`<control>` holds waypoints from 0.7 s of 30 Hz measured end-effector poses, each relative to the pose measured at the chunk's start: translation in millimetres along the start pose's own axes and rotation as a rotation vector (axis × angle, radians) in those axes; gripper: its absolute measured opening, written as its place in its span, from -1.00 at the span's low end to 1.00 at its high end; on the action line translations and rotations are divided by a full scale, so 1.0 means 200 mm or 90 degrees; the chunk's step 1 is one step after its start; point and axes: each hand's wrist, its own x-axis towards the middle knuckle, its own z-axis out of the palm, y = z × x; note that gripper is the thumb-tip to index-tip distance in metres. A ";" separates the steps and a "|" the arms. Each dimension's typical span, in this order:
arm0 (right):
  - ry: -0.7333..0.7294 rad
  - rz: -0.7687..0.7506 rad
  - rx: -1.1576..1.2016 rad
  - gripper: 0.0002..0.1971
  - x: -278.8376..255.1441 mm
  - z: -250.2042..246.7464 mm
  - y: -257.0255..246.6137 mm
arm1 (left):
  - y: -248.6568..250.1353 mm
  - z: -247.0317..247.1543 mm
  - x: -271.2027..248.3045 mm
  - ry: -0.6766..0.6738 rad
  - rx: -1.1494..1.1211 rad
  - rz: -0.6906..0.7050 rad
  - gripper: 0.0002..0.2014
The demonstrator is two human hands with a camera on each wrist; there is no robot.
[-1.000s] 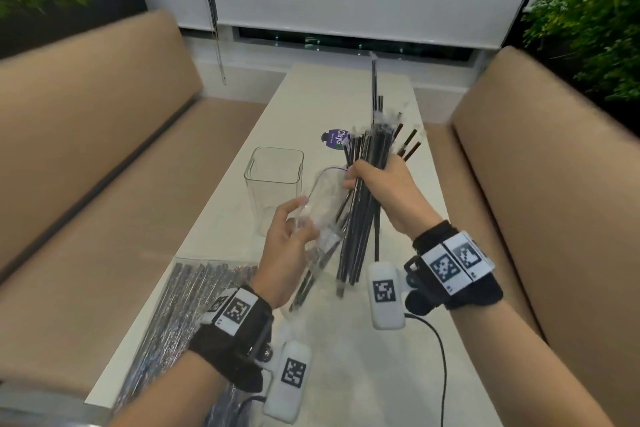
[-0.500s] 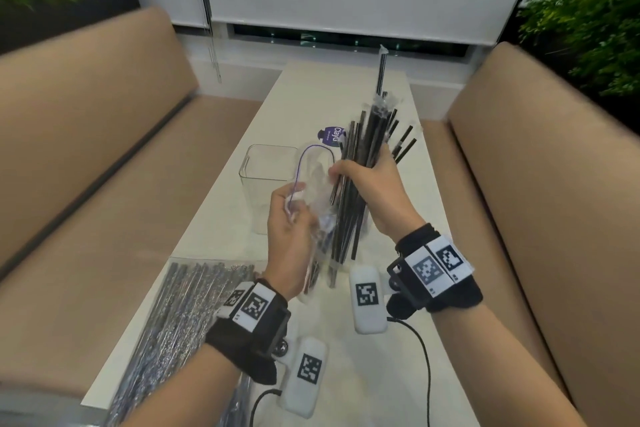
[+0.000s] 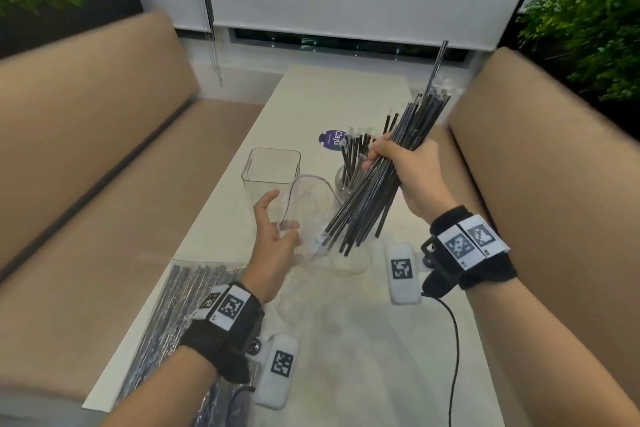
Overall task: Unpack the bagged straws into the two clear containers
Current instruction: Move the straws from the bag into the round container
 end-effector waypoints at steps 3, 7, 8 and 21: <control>-0.006 -0.064 -0.030 -0.87 0.02 -0.04 -0.08 | -0.08 -0.03 -0.03 -0.017 -0.038 -0.077 -0.36; -0.035 -0.116 -0.036 -0.87 0.05 -0.08 -0.25 | -0.20 0.01 -0.09 -0.049 -0.007 -0.176 -0.55; -0.041 -0.129 -0.033 -0.88 0.06 -0.09 -0.31 | -0.22 0.04 -0.10 -0.062 -0.008 -0.197 -0.57; -0.011 -0.431 -0.231 -0.77 0.38 0.02 -0.56 | -0.20 0.05 -0.18 -0.144 0.149 -0.243 -0.41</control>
